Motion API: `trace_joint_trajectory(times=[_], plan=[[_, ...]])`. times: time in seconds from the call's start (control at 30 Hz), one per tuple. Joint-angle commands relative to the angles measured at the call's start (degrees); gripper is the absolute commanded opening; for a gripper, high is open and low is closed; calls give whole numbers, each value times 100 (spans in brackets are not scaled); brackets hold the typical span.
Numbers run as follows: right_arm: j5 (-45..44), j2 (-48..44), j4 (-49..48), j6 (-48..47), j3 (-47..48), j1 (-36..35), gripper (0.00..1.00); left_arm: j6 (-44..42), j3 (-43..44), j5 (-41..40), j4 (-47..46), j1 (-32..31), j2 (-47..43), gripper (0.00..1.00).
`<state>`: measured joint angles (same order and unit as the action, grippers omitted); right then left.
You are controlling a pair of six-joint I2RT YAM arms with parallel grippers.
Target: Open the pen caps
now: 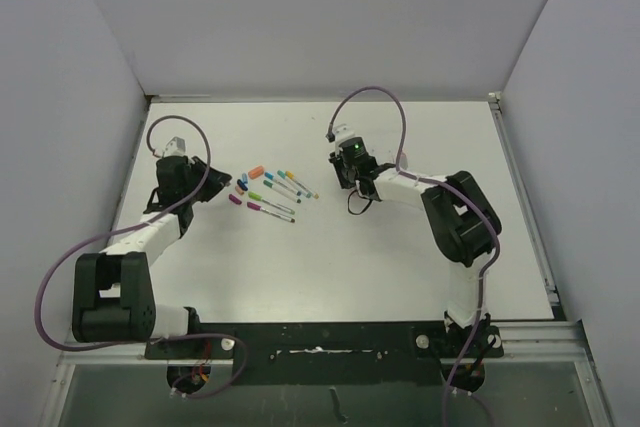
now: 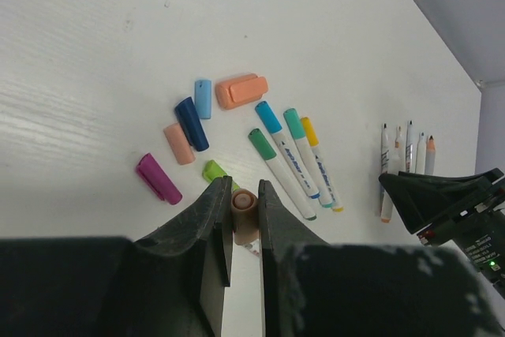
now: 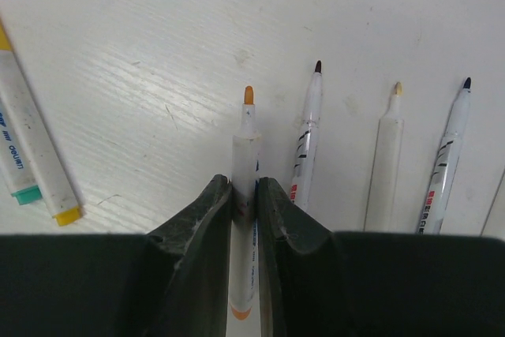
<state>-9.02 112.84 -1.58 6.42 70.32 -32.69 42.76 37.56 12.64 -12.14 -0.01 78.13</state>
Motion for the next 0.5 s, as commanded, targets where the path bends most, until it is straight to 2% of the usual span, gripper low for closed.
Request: trace_joint_trajectory(times=[0.0,0.23,0.47], plan=[[-10,24,-117,-45,312,30,0,-148,-26,112,-146,78,37,0],[5,148,-81,-20,341,62,3,-137,-169,124,-325,128,309,0],[23,144,-63,3,317,104,19,-34,-483,59,-519,133,345,0]])
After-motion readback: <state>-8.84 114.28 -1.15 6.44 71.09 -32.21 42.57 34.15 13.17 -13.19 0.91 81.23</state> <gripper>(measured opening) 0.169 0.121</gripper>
